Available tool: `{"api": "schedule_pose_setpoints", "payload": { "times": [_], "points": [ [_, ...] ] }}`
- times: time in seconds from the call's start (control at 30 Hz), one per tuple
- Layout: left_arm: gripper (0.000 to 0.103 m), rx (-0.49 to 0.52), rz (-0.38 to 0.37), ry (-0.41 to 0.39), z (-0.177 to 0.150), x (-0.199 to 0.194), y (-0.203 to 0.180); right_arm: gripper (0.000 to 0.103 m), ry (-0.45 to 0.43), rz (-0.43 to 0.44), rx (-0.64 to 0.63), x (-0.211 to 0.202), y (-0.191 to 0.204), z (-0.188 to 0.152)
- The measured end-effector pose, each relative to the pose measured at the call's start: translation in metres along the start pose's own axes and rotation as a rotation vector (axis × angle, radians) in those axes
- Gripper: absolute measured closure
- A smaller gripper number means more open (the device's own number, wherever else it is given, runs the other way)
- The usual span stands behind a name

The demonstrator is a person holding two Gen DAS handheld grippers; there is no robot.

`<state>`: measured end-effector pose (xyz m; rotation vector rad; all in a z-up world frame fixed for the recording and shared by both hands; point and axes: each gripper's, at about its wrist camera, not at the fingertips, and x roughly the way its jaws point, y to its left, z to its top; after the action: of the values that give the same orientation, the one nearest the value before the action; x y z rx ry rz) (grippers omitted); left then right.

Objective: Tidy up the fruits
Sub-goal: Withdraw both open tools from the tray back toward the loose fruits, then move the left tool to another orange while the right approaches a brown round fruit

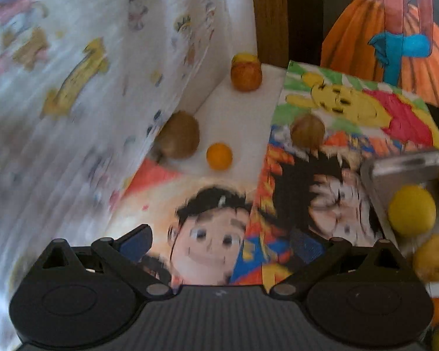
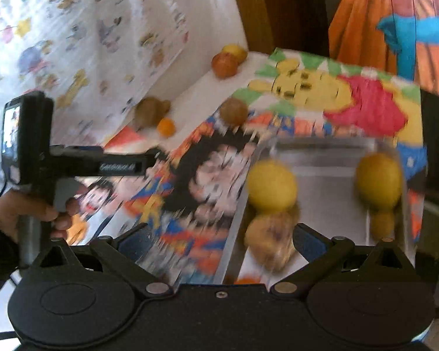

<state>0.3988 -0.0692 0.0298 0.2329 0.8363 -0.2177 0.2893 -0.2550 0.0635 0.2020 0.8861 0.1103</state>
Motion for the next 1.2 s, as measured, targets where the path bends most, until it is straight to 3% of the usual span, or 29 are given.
{"api": "schedule_pose_setpoints", "payload": {
  "times": [0.2,0.3,0.67,0.97,1.2],
  "points": [
    [0.000,0.006,-0.056,-0.041,0.025,0.033,0.012,0.001,-0.065,-0.161,-0.126,0.035,0.000,0.053],
    [0.001,-0.004,-0.083,-0.036,0.032,0.049,0.016,0.001,-0.079,-0.199,-0.167,0.050,-0.001,0.073],
    [0.001,-0.027,-0.130,-0.031,0.040,0.076,0.023,0.001,-0.077,-0.225,-0.312,0.092,0.011,0.107],
    [0.001,-0.067,-0.148,-0.051,0.040,0.078,0.028,0.001,-0.119,-0.213,-0.341,0.095,0.011,0.121],
    [0.001,-0.119,-0.146,-0.088,0.042,0.071,0.043,0.001,-0.155,-0.168,-0.588,0.102,0.025,0.120]
  ]
}}
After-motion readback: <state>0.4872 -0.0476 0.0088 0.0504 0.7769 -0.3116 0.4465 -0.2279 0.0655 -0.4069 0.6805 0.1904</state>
